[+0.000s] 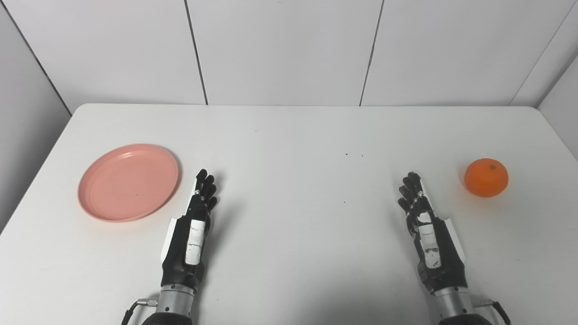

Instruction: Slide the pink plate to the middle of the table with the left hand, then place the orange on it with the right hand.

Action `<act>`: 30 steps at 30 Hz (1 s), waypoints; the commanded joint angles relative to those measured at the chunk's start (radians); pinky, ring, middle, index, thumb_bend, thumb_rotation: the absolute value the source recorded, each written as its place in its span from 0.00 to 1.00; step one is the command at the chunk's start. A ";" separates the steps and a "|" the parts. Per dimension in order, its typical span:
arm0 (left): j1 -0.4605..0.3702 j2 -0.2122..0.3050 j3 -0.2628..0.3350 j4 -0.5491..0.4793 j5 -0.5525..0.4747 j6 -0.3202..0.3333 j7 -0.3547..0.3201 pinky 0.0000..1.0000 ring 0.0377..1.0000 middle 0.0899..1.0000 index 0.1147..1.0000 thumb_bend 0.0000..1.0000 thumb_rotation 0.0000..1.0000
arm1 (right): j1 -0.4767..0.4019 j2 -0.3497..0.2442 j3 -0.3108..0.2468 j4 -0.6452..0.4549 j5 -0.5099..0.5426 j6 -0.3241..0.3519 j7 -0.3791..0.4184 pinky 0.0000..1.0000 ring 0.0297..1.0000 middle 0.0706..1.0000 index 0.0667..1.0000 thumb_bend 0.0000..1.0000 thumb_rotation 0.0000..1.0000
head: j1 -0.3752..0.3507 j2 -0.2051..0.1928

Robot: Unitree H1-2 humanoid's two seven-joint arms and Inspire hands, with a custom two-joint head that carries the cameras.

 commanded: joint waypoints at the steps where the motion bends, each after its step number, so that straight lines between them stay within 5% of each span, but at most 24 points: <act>1: 0.223 -0.014 0.017 -0.068 -0.033 -0.012 0.016 1.00 1.00 1.00 1.00 0.99 1.00 | 0.019 -0.007 -0.023 0.036 0.015 -0.028 -0.006 1.00 1.00 1.00 1.00 1.00 1.00 | 0.001 0.000; 9: 0.230 0.026 -0.015 -0.078 -0.019 -0.030 -0.017 1.00 1.00 1.00 1.00 1.00 1.00 | 0.024 -0.012 -0.019 0.020 0.011 -0.005 0.001 1.00 1.00 1.00 1.00 1.00 1.00 | -0.003 0.005; 30: 0.213 0.036 -0.010 -0.082 -0.052 -0.016 -0.022 1.00 1.00 1.00 1.00 0.94 1.00 | 0.028 0.001 -0.018 0.007 -0.007 -0.002 -0.017 1.00 1.00 1.00 1.00 1.00 1.00 | -0.007 0.006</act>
